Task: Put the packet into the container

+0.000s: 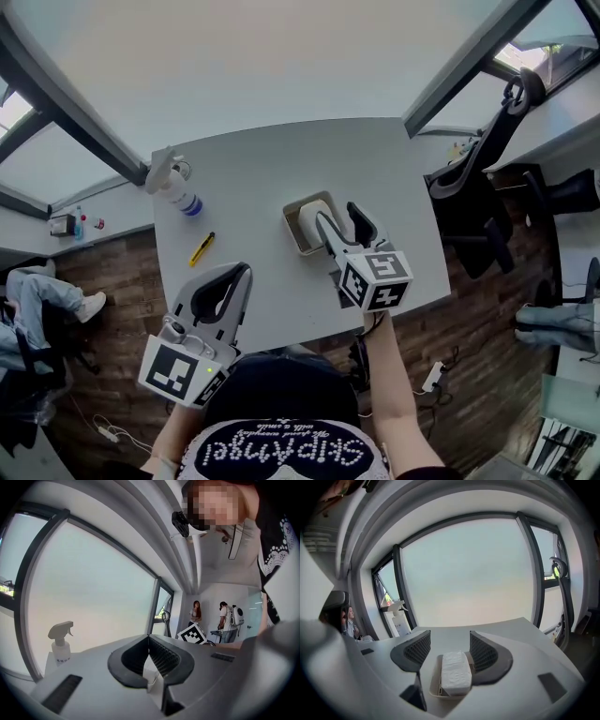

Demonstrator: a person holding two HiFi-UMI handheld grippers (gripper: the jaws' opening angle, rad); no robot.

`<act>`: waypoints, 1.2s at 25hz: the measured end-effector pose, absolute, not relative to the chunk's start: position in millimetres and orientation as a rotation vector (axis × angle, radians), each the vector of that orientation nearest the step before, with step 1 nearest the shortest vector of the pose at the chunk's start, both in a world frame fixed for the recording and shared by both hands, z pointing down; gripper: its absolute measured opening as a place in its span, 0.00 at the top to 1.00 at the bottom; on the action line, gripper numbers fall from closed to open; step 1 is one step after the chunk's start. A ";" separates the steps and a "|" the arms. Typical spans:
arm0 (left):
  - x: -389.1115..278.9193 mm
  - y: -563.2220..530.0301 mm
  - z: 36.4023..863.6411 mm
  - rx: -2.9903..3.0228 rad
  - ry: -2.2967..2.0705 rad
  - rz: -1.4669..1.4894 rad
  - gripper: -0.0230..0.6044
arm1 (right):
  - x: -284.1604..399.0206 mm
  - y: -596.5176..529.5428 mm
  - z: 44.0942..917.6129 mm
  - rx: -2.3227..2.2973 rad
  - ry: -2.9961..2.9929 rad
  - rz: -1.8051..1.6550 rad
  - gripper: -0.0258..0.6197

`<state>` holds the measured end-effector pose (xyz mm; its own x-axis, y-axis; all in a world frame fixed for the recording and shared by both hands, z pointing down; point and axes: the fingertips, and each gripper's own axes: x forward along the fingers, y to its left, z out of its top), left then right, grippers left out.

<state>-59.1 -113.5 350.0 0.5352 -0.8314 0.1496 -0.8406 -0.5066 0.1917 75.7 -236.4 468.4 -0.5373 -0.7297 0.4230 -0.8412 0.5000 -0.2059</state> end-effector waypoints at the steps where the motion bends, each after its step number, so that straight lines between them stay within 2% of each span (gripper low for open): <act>1: -58.8 -113.5 349.6 2.536 -1.407 0.055 0.95 | 75.5 -236.1 462.2 1.326 -2.480 0.560 0.54; 17: -57.8 -111.5 341.8 2.563 -1.404 0.046 0.95 | 80.8 -213.7 375.8 1.351 -2.617 0.433 0.55; 30: -57.7 -107.2 339.4 2.567 -1.410 0.034 0.95 | 82.1 -178.0 345.4 1.345 -2.702 0.396 0.57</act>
